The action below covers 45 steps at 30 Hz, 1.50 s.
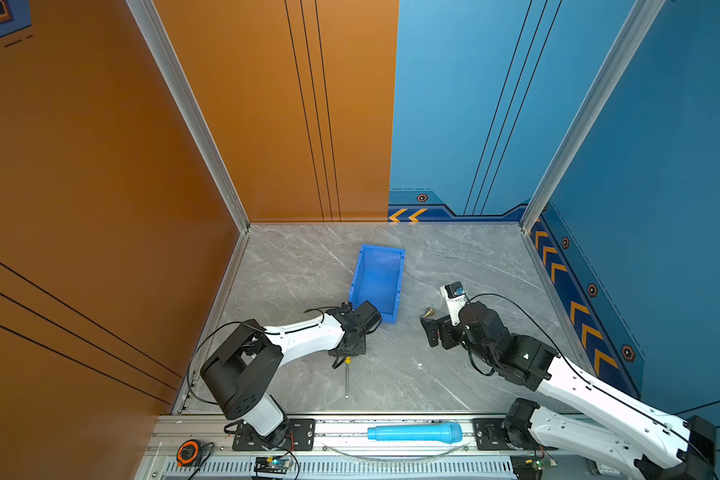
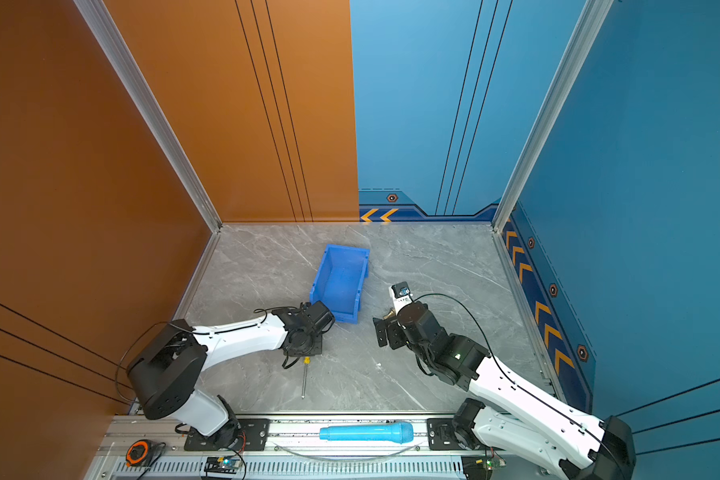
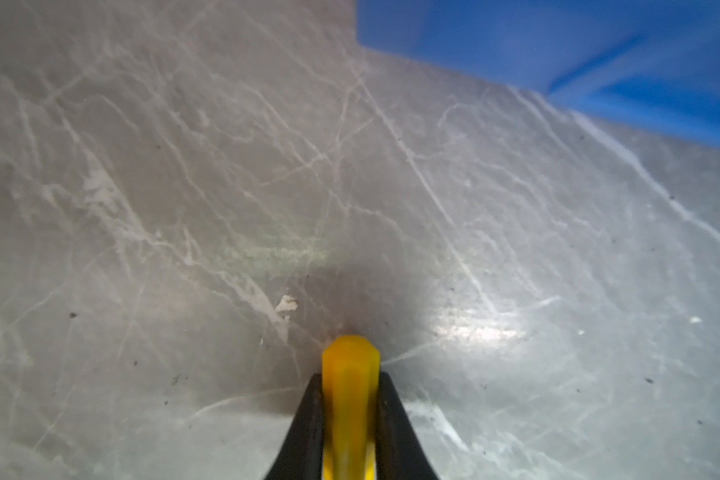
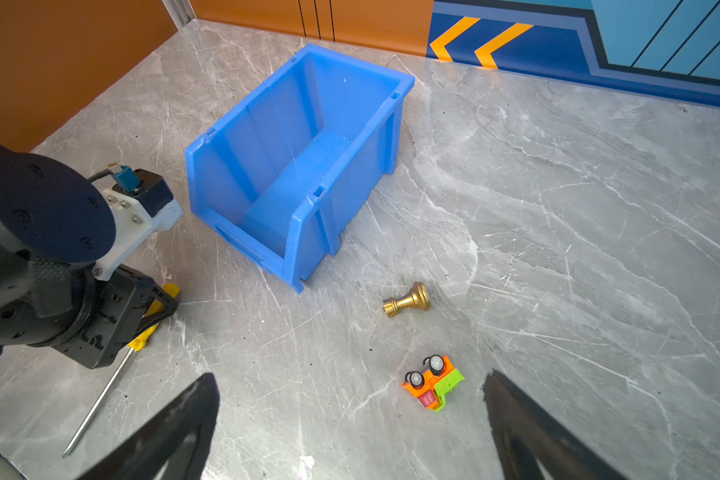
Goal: Put the screwdriver in the bin
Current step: 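Lift the screwdriver with the left gripper and carry it over the blue bin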
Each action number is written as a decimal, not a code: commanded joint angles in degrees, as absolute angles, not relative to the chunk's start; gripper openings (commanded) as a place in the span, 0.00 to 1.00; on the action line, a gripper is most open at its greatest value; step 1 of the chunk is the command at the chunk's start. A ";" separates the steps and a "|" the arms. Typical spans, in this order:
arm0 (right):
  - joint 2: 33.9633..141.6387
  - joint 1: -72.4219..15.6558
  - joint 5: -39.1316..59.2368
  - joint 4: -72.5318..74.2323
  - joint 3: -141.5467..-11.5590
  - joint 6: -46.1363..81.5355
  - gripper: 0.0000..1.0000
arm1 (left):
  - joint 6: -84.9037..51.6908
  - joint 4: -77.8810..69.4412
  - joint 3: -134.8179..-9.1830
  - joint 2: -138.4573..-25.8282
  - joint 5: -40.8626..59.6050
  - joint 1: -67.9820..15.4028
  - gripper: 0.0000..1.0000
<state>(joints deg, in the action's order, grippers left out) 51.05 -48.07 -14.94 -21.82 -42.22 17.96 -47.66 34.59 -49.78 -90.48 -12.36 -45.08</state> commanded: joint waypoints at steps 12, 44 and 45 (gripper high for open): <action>52.54 -44.92 -13.08 -19.89 -47.76 13.86 1.00 | -37.97 39.07 -69.93 -88.68 -14.06 -42.10 0.00; 70.08 -41.58 7.62 -13.53 -57.57 3.07 1.00 | -26.97 36.03 -106.23 -125.17 -3.63 -31.20 0.00; 70.33 -41.47 7.52 -13.51 -57.65 3.29 1.00 | -26.76 36.10 -106.47 -125.62 -3.60 -31.11 0.00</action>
<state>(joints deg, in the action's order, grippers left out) 69.87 -41.87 6.28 -15.25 -56.05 2.79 -28.21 36.45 -104.75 -123.57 -4.99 -31.81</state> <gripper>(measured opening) 0.999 0.194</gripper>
